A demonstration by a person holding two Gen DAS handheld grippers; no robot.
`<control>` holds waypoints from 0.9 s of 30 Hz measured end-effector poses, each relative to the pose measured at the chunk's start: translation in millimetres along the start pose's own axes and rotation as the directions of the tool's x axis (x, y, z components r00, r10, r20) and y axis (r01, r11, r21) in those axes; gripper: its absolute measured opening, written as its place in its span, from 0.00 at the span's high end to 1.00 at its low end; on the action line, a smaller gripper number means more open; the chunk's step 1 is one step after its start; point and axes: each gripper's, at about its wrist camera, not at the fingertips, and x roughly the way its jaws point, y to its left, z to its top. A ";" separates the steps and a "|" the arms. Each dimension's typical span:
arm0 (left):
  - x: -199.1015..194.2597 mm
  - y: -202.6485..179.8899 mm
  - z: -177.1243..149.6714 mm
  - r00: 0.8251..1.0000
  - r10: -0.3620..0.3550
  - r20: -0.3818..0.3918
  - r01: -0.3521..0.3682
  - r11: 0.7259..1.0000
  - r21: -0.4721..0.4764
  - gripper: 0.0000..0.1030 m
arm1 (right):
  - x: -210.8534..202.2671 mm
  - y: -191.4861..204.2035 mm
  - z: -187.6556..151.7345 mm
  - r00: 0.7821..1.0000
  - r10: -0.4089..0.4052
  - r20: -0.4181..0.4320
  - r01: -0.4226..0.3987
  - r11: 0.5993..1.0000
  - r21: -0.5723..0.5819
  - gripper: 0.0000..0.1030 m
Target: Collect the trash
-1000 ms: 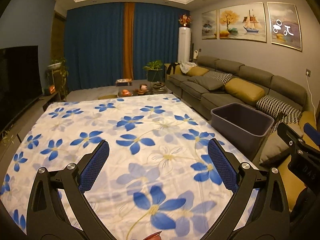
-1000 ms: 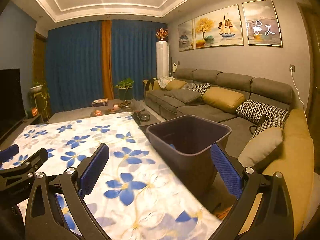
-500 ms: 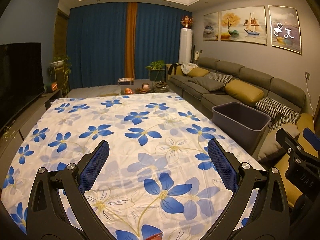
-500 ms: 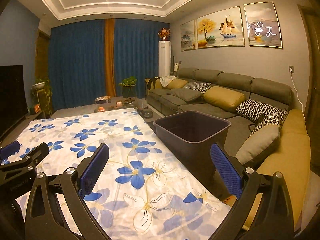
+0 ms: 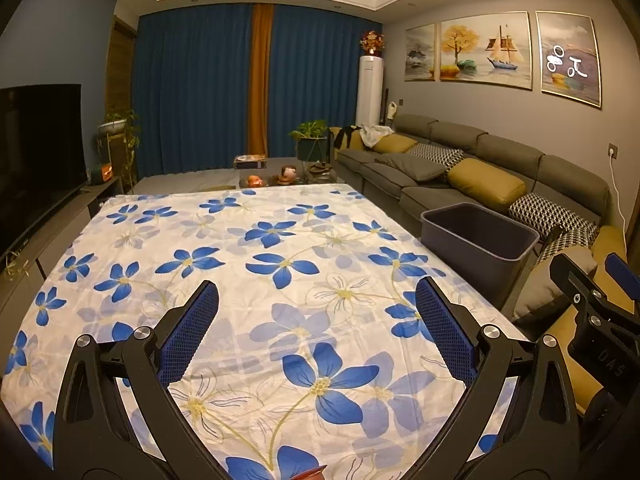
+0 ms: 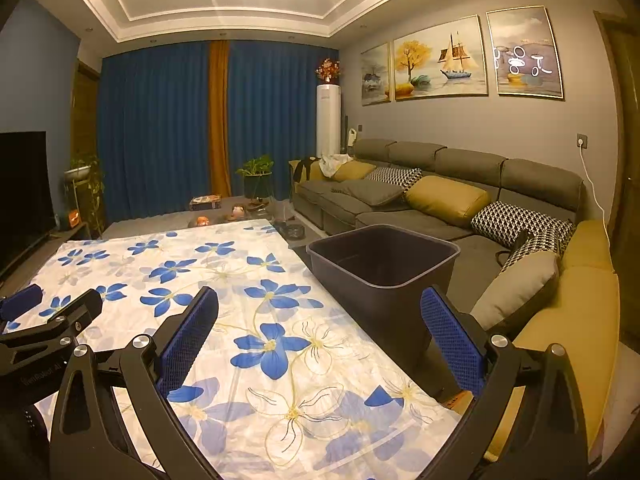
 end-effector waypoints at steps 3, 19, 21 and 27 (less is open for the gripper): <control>-0.1 0.0 -0.1 1.000 0.001 0.001 -0.001 1.000 0.000 0.06 | -0.1 0.9 -0.2 1.000 -0.001 0.001 0.001 1.000 -0.004 0.05; -1.3 0.1 -2.7 1.000 0.002 -0.001 -0.002 1.000 -0.004 0.06 | -0.8 0.2 -1.4 1.000 0.003 0.003 -0.003 1.000 -0.002 0.05; -1.1 0.0 -2.4 1.000 0.003 -0.002 -0.003 1.000 -0.005 0.06 | -0.9 0.3 -1.5 1.000 0.004 0.003 -0.004 1.000 -0.002 0.05; -2.1 0.2 -3.3 1.000 0.004 -0.001 -0.004 1.000 -0.005 0.06 | -1.2 0.0 -1.9 1.000 0.002 0.003 -0.002 1.000 0.000 0.05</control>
